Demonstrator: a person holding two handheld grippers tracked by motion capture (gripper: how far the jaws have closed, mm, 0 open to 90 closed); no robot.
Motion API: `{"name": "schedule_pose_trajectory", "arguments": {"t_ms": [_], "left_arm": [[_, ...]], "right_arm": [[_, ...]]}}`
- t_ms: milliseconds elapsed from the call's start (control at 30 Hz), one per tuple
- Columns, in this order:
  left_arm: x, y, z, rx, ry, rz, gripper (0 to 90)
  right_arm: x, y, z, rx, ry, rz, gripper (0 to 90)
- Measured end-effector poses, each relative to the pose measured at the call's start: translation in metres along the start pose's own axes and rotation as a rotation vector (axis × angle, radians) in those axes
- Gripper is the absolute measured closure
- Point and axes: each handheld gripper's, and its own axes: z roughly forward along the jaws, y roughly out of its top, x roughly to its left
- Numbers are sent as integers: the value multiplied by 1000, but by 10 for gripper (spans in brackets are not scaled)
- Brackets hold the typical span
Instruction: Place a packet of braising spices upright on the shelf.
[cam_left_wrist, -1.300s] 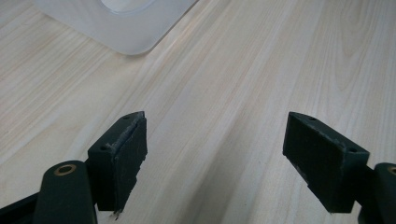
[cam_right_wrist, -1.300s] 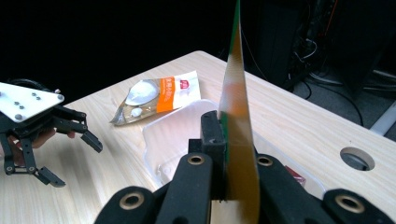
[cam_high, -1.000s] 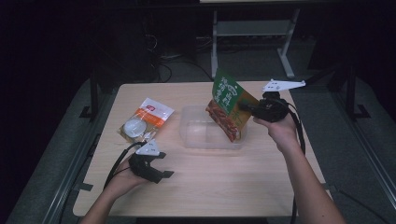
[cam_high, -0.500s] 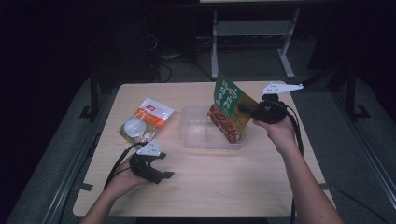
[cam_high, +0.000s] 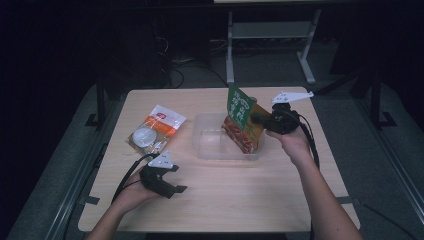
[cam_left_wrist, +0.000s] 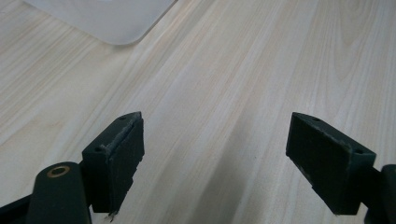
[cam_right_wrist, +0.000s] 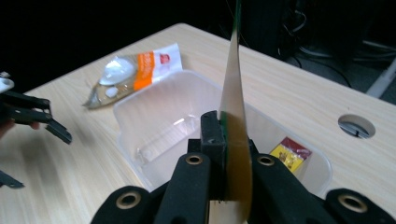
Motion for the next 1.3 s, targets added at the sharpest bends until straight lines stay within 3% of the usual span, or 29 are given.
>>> {"name": "schedule_pose_trajectory", "arguments": {"t_ms": [333, 467, 600, 700, 967, 1000, 1233, 1300], "left_arm": [[-2, 0, 8, 10, -15, 3, 165], [-1, 0, 9, 27, -18, 6, 162], [-2, -1, 12, 12, -14, -6, 162], [-2, -2, 13, 28, -15, 3, 162], [-2, -4, 15, 33, -14, 6, 163], [-1, -4, 14, 44, -13, 18, 163], [-3, -5, 17, 31, -17, -3, 165], [-2, -5, 16, 48, -18, 11, 165]], "right_arm": [[-1, -5, 0, -9, -6, 1, 768], [-2, -10, -1, -4, -27, 10, 643], [-2, -18, -4, -12, -35, 10, 489], [-1, -25, -9, 2, -40, 13, 425], [5, -37, -18, 16, -33, -3, 394], [6, -39, -18, 29, -34, -2, 383], [16, -60, -21, 82, -35, -28, 374], [18, -67, -22, 99, -26, -30, 369]]}}
